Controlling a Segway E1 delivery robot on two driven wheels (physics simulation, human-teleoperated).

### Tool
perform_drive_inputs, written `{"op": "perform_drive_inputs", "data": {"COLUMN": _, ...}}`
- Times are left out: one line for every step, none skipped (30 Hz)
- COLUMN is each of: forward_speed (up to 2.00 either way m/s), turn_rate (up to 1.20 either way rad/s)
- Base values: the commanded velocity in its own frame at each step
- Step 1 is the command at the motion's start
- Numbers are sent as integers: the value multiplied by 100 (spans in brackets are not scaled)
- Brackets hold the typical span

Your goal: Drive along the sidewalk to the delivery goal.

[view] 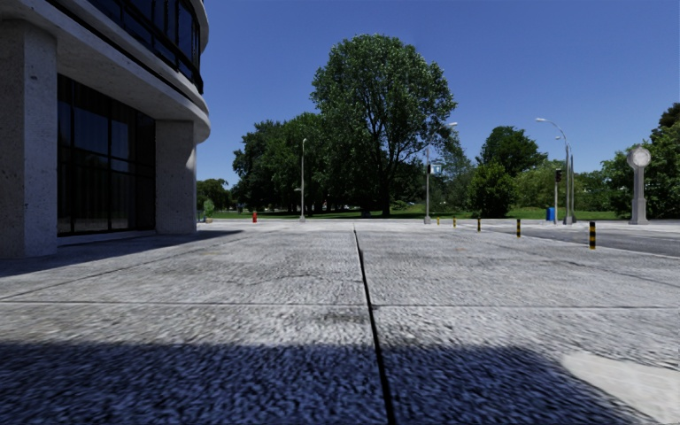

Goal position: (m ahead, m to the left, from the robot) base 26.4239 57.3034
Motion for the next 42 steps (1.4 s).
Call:
{"op": "perform_drive_inputs", "data": {"forward_speed": 200, "turn_rate": 0}}
{"op": "perform_drive_inputs", "data": {"forward_speed": 200, "turn_rate": 0}}
{"op": "perform_drive_inputs", "data": {"forward_speed": 200, "turn_rate": 0}}
{"op": "perform_drive_inputs", "data": {"forward_speed": 200, "turn_rate": 0}}
{"op": "perform_drive_inputs", "data": {"forward_speed": 200, "turn_rate": 0}}
{"op": "perform_drive_inputs", "data": {"forward_speed": 200, "turn_rate": 0}}
{"op": "perform_drive_inputs", "data": {"forward_speed": 200, "turn_rate": 0}}
{"op": "perform_drive_inputs", "data": {"forward_speed": 200, "turn_rate": 0}}
{"op": "perform_drive_inputs", "data": {"forward_speed": 200, "turn_rate": 0}}
{"op": "perform_drive_inputs", "data": {"forward_speed": 200, "turn_rate": 0}}
{"op": "perform_drive_inputs", "data": {"forward_speed": 200, "turn_rate": 0}}
{"op": "perform_drive_inputs", "data": {"forward_speed": 200, "turn_rate": 0}}
{"op": "perform_drive_inputs", "data": {"forward_speed": 200, "turn_rate": 0}}
{"op": "perform_drive_inputs", "data": {"forward_speed": 200, "turn_rate": 0}}
{"op": "perform_drive_inputs", "data": {"forward_speed": 200, "turn_rate": 0}}
{"op": "perform_drive_inputs", "data": {"forward_speed": 200, "turn_rate": 0}}
{"op": "perform_drive_inputs", "data": {"forward_speed": 200, "turn_rate": 0}}
{"op": "perform_drive_inputs", "data": {"forward_speed": 200, "turn_rate": 0}}
{"op": "perform_drive_inputs", "data": {"forward_speed": 200, "turn_rate": 0}}
{"op": "perform_drive_inputs", "data": {"forward_speed": 200, "turn_rate": 0}}
{"op": "perform_drive_inputs", "data": {"forward_speed": 200, "turn_rate": 0}}
{"op": "perform_drive_inputs", "data": {"forward_speed": 200, "turn_rate": 0}}
{"op": "perform_drive_inputs", "data": {"forward_speed": 200, "turn_rate": 0}}
{"op": "perform_drive_inputs", "data": {"forward_speed": 200, "turn_rate": 0}}
{"op": "perform_drive_inputs", "data": {"forward_speed": 200, "turn_rate": 0}}
{"op": "perform_drive_inputs", "data": {"forward_speed": 200, "turn_rate": 0}}
{"op": "perform_drive_inputs", "data": {"forward_speed": 200, "turn_rate": 0}}
{"op": "perform_drive_inputs", "data": {"forward_speed": 200, "turn_rate": 0}}
{"op": "perform_drive_inputs", "data": {"forward_speed": 200, "turn_rate": 0}}
{"op": "perform_drive_inputs", "data": {"forward_speed": 200, "turn_rate": 0}}
{"op": "perform_drive_inputs", "data": {"forward_speed": 200, "turn_rate": 0}}
{"op": "perform_drive_inputs", "data": {"forward_speed": 200, "turn_rate": 0}}
{"op": "perform_drive_inputs", "data": {"forward_speed": 200, "turn_rate": 0}}
{"op": "perform_drive_inputs", "data": {"forward_speed": 200, "turn_rate": 0}}
{"op": "perform_drive_inputs", "data": {"forward_speed": 200, "turn_rate": 0}}
{"op": "perform_drive_inputs", "data": {"forward_speed": 200, "turn_rate": 0}}
{"op": "perform_drive_inputs", "data": {"forward_speed": 200, "turn_rate": 0}}
{"op": "perform_drive_inputs", "data": {"forward_speed": 200, "turn_rate": 0}}
{"op": "perform_drive_inputs", "data": {"forward_speed": 200, "turn_rate": 0}}
{"op": "perform_drive_inputs", "data": {"forward_speed": 200, "turn_rate": 0}}
{"op": "perform_drive_inputs", "data": {"forward_speed": 200, "turn_rate": 0}}
{"op": "perform_drive_inputs", "data": {"forward_speed": 200, "turn_rate": 0}}
